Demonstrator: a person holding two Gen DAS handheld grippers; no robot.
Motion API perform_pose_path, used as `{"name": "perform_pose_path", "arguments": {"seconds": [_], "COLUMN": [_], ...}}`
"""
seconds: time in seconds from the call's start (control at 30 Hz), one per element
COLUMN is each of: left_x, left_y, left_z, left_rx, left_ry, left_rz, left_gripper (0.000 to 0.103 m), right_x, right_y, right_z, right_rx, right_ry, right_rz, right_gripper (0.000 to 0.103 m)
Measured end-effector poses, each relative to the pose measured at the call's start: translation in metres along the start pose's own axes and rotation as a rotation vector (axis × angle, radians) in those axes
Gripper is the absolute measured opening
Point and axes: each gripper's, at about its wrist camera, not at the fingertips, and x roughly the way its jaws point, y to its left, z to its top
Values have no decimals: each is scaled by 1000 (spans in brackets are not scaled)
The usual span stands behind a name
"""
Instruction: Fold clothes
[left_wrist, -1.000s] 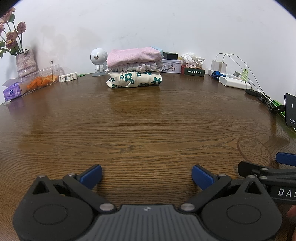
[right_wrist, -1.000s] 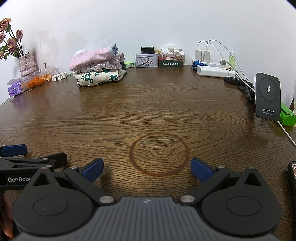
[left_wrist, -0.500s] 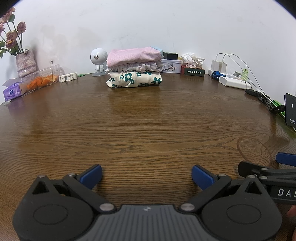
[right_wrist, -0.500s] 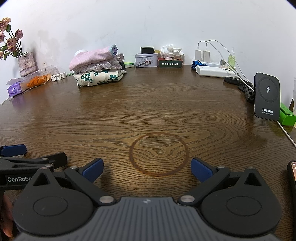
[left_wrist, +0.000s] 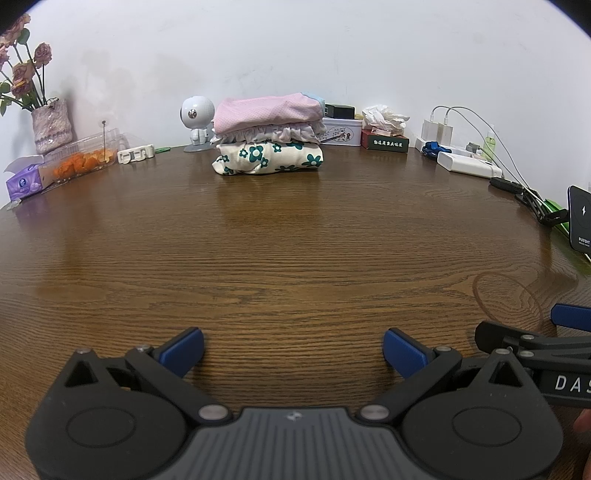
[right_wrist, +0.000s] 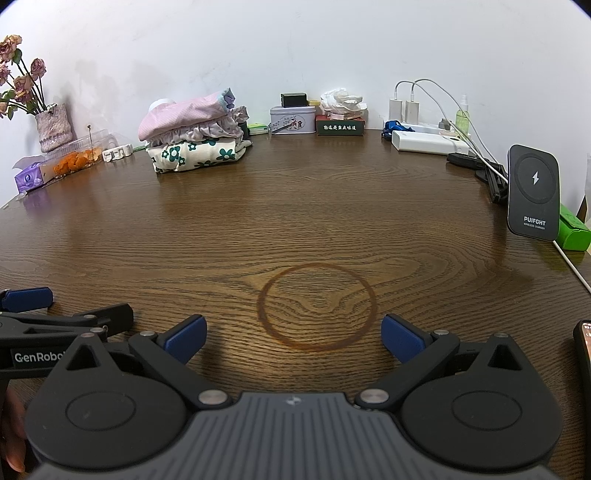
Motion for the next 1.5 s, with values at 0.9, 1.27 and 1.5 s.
{"name": "perform_pose_path", "arguments": {"seconds": [0.9, 1.27, 1.5], "left_x": [1, 1, 5], "left_y": [0, 0, 1], "left_z": [0, 0, 2], "left_rx": [2, 3, 1], "left_ry": [2, 4, 5], "left_rz": [-2, -4, -2], "left_gripper": [103, 103, 103], "right_x": [0, 0, 1], "right_y": [0, 1, 1], "right_z": [0, 0, 1], "right_rx": [2, 3, 0], "right_ry": [0, 2, 6], "right_rz": [-1, -8, -20], "right_gripper": [103, 102, 102]}}
